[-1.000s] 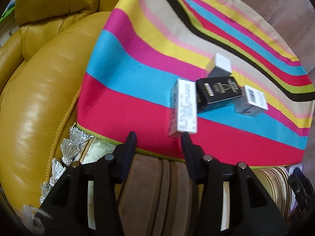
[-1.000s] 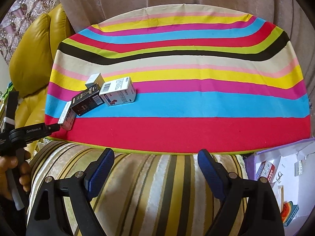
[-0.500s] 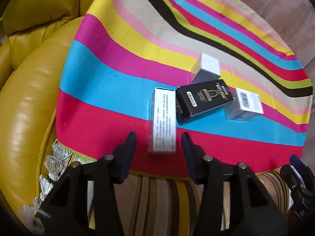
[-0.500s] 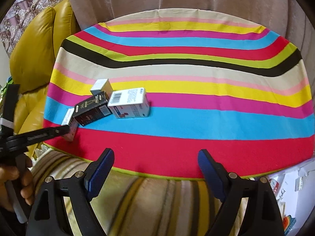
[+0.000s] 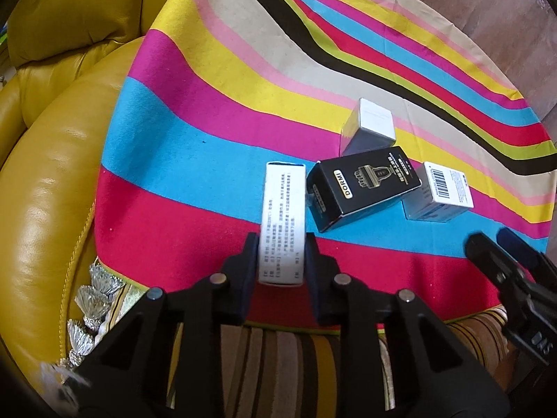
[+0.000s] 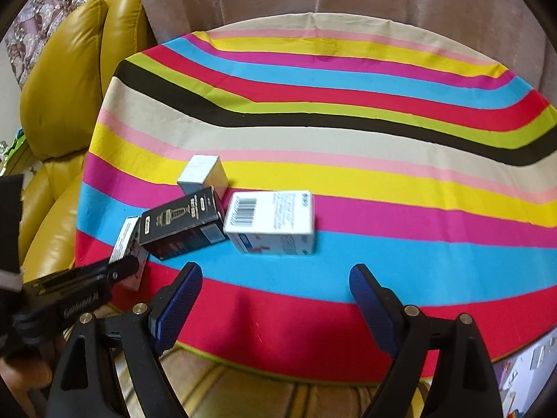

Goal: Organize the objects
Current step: 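Grasp the white slim box with the left gripper while the right gripper grasps the white barcode box, then carry the slim box and barcode box over the purple-rimmed box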

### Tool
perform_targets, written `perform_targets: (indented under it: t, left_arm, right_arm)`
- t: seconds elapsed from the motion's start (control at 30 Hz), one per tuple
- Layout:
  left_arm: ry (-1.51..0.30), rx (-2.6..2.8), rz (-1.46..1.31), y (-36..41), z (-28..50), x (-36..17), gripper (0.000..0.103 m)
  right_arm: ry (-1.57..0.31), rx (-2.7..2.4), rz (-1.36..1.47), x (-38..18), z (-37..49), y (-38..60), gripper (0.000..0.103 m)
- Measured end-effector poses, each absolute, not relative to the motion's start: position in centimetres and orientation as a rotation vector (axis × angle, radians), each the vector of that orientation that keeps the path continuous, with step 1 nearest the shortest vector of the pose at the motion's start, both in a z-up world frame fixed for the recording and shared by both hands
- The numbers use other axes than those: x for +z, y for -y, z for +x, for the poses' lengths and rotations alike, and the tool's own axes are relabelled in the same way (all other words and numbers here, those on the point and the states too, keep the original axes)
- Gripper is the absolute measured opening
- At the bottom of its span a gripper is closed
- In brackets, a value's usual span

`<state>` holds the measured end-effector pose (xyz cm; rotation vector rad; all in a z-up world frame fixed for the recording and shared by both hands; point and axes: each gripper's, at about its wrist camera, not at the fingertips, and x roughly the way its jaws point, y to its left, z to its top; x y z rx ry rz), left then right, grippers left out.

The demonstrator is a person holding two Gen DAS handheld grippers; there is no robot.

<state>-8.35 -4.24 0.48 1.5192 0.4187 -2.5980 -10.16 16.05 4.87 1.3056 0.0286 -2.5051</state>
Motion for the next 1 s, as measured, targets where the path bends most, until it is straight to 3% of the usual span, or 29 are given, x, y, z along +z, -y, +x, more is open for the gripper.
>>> perform_targets:
  t: [0.47, 0.67, 0.8, 1.0]
  left_arm:
    - [-0.473, -2.618, 1.493, 4.5, -8.7, 0.1, 0.029]
    - [-0.490, -2.623, 1.486, 4.6, -8.6, 0.1, 0.029]
    - [-0.507, -2.626, 1.473, 4.7, -8.5, 0.0, 0.029]
    - [-0.519, -2.635, 1.420, 4.9, -8.1, 0.5, 0.029]
  right_arm:
    - [-0.115, -2.546, 1.331, 3.5, -13.4, -13.5, 0.087]
    - [-0.106, -2.564, 1.367, 2.9, -14.5, -13.6, 0.083]
    - [-0.107, -2.562, 1.400, 2.2, -15.3, -13.4, 0.071]
    - [-0.087, -2.570, 1.388, 2.2, -15.2, -13.9, 0.070]
